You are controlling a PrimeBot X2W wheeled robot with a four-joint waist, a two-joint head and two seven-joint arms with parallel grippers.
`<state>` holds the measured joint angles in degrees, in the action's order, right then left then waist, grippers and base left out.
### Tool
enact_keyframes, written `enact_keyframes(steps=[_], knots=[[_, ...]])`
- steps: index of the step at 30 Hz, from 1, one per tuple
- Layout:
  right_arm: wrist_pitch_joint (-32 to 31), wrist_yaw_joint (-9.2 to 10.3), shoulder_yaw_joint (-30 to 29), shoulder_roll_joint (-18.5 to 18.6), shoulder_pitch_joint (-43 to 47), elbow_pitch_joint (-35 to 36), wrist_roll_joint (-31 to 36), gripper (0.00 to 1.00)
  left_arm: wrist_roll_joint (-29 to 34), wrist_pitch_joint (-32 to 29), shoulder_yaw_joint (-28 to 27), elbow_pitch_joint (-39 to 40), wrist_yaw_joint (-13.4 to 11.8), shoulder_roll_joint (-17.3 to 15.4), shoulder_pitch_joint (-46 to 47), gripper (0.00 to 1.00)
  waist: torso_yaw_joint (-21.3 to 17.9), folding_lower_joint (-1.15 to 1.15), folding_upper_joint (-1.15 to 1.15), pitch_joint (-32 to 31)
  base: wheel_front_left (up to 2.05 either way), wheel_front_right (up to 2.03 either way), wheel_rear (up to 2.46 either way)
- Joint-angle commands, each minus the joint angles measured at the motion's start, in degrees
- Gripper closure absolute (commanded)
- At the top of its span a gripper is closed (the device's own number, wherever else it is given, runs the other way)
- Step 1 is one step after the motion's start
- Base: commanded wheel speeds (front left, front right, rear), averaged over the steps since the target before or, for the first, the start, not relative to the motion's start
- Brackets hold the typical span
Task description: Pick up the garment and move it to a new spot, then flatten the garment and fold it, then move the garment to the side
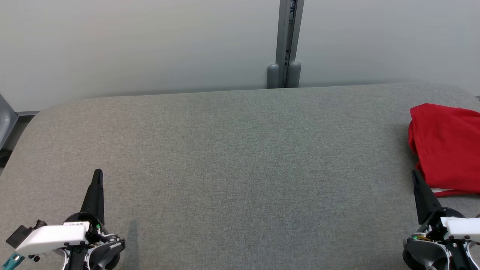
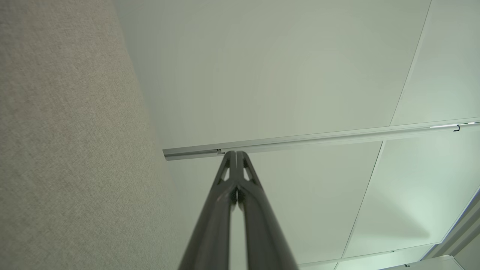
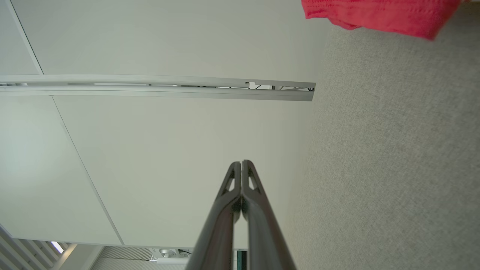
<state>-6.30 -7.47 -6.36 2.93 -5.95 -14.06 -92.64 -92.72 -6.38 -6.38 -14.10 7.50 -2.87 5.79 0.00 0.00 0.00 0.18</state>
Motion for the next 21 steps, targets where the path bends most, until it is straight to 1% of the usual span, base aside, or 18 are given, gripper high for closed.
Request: enact_keyframes(steps=[1,21], knots=[[-0.3,-0.04,-0.1,0.1,-0.6,-0.1,0.3,1.00,0.3,-0.2,-0.2,-0.1,0.2,-0.1,0.9,1.00,0.0,0.00,0.00,0.0,0.00,0.00,0.00],[-0.3,-0.04,-0.2,0.1,-0.6,-0.1,0.3,1.00,0.4,-0.2,-0.3,-0.1,0.2,-0.1,0.9,1.00,0.0,0.00,0.00,0.0,0.00,0.00,0.00]])
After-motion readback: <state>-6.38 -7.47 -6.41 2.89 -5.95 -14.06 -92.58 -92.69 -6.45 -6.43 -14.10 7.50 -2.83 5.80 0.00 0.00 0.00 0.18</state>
